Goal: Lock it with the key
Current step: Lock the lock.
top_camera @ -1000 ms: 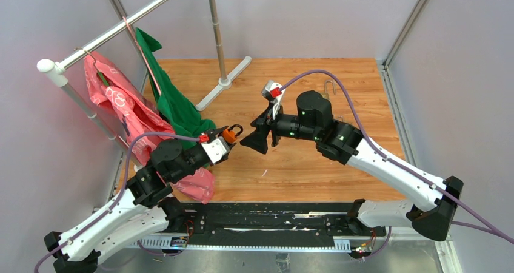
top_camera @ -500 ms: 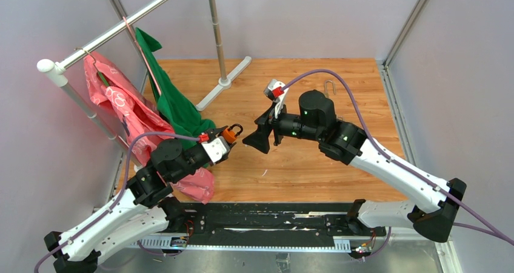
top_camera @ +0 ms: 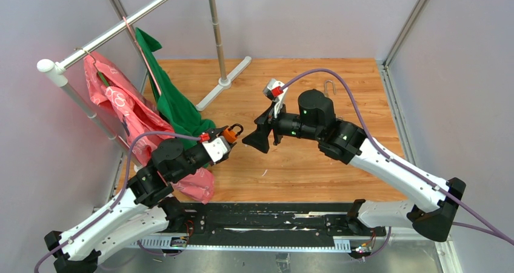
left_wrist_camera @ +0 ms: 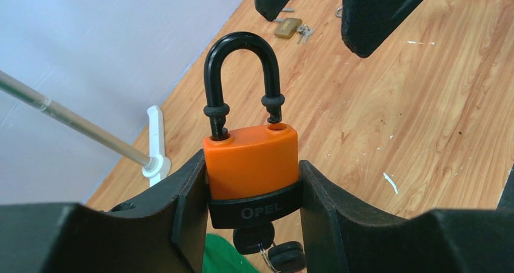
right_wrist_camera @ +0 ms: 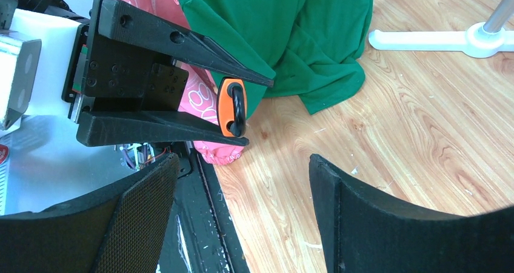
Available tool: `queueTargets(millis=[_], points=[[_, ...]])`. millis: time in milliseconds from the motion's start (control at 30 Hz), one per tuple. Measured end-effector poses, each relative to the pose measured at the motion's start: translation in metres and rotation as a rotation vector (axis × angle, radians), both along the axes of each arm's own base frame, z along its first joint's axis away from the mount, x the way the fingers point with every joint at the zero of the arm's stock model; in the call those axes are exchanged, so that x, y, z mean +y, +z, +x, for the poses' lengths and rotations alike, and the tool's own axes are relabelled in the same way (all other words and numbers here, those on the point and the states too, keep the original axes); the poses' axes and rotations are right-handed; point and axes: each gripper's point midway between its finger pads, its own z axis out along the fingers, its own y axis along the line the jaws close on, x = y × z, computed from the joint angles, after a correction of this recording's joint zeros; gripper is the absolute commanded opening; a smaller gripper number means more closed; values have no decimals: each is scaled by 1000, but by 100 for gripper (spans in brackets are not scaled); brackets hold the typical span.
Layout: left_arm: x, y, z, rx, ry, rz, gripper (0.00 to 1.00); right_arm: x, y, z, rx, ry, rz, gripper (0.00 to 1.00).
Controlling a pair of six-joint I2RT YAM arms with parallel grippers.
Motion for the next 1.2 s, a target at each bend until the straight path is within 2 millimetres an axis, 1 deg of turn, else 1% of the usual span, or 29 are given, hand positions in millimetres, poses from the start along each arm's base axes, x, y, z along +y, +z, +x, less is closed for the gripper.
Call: queueTargets(millis=[500, 633, 767, 867, 933, 1033, 1133, 1200], points=[[0, 0, 1, -1, 7, -1, 0, 3, -6, 0, 11, 9, -11, 79], [0, 2, 2, -8, 7, -11, 0, 6, -6, 0, 18, 17, -6, 74], [-1, 5, 2, -16, 7, -23, 0, 9, 0, -1, 10, 25, 17, 69], [-1, 5, 2, -18, 7, -25, 0, 15, 2, 1, 13, 29, 38, 67], [-1, 5, 2, -17, 7, -25, 0, 21, 0, 3, 21, 33, 42, 65], [-2, 5, 3, -19, 7, -28, 0, 30, -11, 7, 45, 41, 32, 62], [-2, 5, 3, -19, 7, -28, 0, 37, -20, 10, 67, 47, 21, 54], [-2, 4, 3, -18, 7, -27, 0, 40, -24, 11, 76, 51, 16, 44]])
